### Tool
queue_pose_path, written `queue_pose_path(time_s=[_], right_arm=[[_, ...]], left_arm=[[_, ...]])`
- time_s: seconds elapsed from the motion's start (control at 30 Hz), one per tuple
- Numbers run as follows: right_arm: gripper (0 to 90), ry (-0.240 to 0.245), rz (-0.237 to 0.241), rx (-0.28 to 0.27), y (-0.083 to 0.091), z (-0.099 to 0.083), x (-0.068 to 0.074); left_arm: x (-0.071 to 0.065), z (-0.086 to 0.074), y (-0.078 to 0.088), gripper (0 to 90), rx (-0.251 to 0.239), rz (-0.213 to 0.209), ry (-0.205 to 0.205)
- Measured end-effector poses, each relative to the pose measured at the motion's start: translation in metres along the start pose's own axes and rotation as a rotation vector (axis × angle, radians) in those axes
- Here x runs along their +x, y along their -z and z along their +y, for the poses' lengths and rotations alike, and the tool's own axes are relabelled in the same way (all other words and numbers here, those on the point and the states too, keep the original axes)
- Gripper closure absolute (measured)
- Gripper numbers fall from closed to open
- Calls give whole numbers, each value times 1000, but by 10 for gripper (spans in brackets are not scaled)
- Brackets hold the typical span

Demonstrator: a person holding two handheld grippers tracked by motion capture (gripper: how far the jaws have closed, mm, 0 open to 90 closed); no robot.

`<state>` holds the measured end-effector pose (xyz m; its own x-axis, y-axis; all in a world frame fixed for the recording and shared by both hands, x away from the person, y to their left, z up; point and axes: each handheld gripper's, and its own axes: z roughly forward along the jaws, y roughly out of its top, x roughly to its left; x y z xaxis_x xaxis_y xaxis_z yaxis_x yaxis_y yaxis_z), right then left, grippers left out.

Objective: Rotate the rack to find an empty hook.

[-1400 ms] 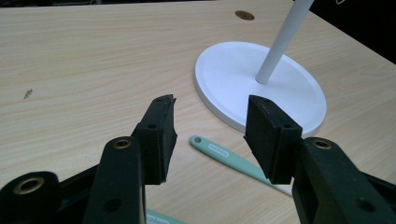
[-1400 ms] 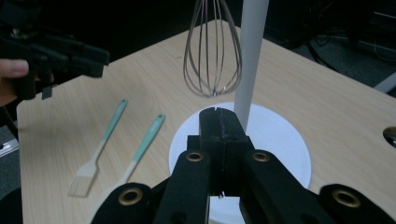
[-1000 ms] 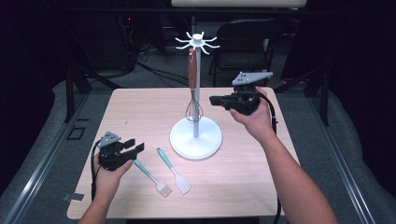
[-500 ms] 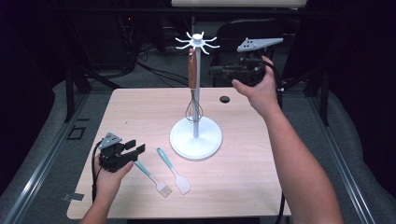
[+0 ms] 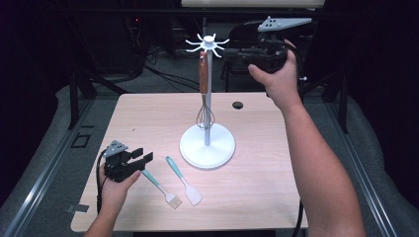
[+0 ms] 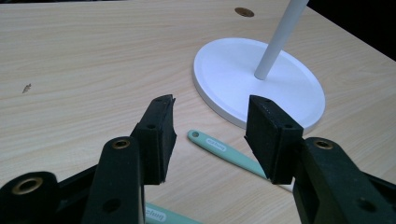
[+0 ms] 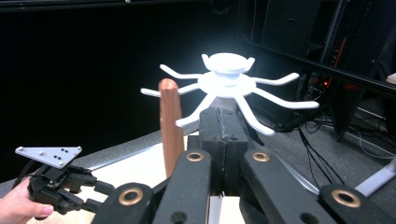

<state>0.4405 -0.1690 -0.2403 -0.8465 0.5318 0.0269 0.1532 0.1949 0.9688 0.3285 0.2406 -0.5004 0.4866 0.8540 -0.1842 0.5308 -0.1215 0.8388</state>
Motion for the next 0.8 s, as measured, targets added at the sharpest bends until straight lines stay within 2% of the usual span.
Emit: queue_pose_path(time_s=[0.33, 0.53, 0.67, 0.73, 0.8], right_arm=[[900, 45, 21, 25, -17, 7, 21], [900, 66, 20, 44, -24, 5, 27], [900, 65, -12, 40, -19, -1, 27], [900, 80, -45, 59, -15, -8, 29], [900, 82, -53, 79, -13, -18, 32]], left_arm=[[2, -1, 3, 518, 0, 11, 4], [3, -1, 6, 518, -13, 15, 13], [4, 0, 6, 516, -10, 13, 15], [4, 0, 5, 516, -12, 12, 16], [4, 0, 4, 515, -11, 13, 16]])
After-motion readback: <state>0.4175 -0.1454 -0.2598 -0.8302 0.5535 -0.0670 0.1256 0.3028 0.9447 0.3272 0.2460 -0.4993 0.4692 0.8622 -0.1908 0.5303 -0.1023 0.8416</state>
